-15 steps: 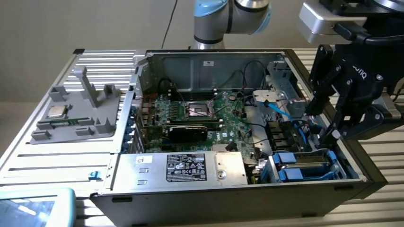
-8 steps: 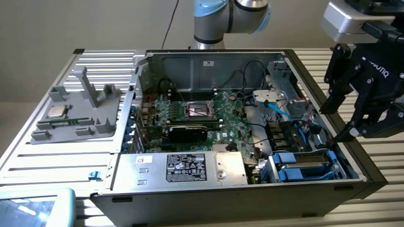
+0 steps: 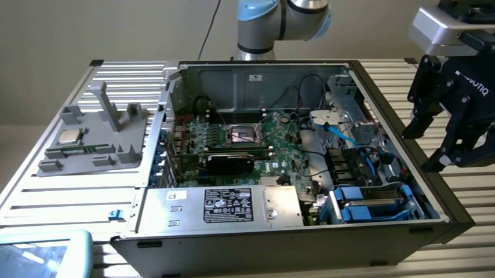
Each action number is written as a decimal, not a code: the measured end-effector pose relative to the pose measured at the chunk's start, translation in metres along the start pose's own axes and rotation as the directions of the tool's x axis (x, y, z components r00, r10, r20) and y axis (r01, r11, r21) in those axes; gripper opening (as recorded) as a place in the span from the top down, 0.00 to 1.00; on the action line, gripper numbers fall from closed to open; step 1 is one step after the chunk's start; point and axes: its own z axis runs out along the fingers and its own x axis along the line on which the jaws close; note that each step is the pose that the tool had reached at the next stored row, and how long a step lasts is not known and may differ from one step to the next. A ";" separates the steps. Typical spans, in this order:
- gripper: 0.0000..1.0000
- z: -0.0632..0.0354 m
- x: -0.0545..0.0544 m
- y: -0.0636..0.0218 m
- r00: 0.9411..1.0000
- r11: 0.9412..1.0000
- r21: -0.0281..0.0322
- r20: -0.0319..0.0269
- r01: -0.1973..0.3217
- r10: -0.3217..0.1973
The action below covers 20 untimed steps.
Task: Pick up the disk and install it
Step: 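Insert the first disk wire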
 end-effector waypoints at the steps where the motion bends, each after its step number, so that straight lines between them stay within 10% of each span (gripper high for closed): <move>1: 0.42 0.0018 -0.001 -0.0005 1.000 1.000 0.000 0.001 0.000 0.000; 20: 0.42 0.0299 -0.021 -0.0047 0.999 1.000 0.000 0.033 -0.028 0.028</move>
